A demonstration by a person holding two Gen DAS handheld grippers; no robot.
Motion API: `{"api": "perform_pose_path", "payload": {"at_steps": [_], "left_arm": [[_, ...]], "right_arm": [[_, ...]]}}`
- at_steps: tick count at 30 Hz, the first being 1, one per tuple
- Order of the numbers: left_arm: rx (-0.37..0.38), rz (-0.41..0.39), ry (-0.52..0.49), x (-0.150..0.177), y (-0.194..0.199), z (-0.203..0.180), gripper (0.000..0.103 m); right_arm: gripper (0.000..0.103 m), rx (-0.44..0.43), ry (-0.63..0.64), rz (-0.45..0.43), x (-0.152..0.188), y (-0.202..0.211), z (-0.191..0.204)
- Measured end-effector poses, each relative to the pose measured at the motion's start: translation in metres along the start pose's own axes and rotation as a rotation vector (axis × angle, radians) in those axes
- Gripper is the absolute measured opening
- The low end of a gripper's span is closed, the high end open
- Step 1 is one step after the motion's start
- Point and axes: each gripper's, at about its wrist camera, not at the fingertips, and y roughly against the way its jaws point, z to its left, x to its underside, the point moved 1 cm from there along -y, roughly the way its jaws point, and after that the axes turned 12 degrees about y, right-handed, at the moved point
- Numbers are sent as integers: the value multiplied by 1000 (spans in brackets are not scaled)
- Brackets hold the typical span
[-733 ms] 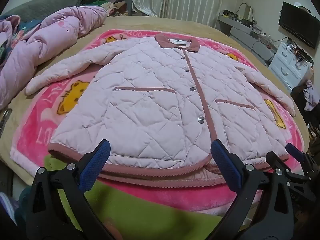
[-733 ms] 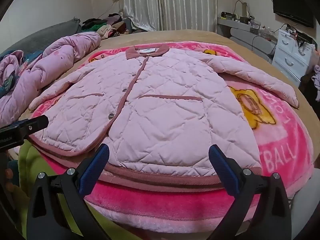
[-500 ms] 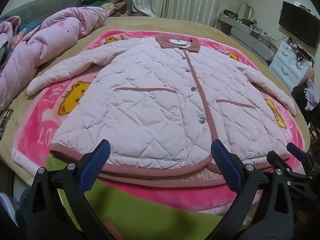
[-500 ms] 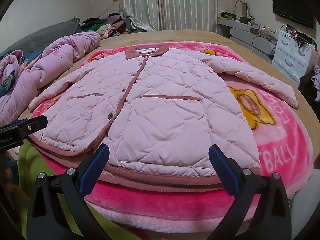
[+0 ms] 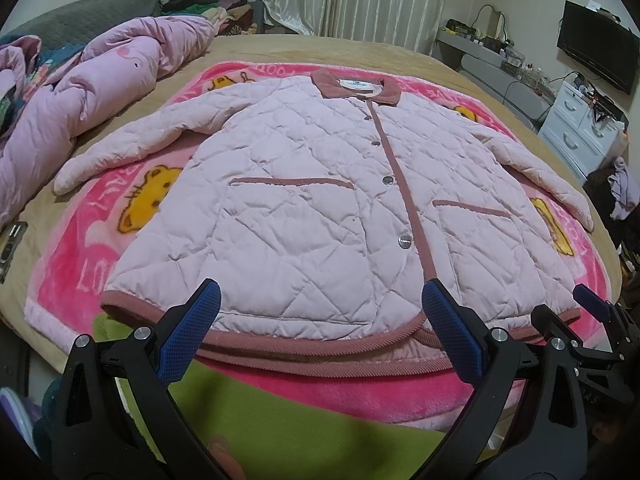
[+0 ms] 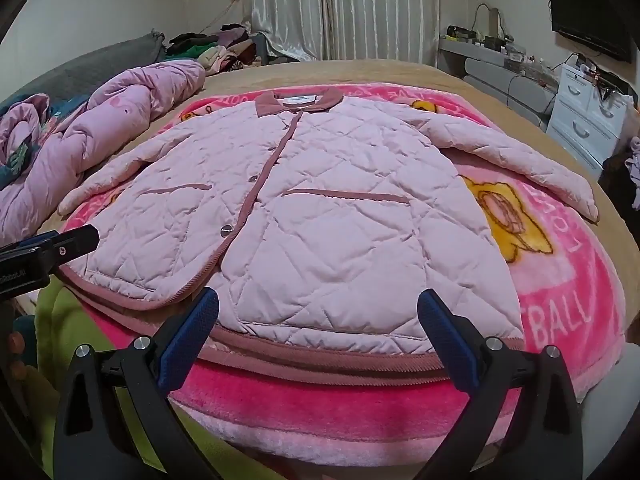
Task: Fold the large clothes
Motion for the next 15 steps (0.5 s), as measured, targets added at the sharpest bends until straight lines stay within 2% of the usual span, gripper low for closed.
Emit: {"api": "perform_pose_path", "payload": {"at_steps": [15], "left_arm": [[0,-6,-1,-3,3,2,94]], "right_arm": [[99,-4,1,-6,0,1,0]]}}
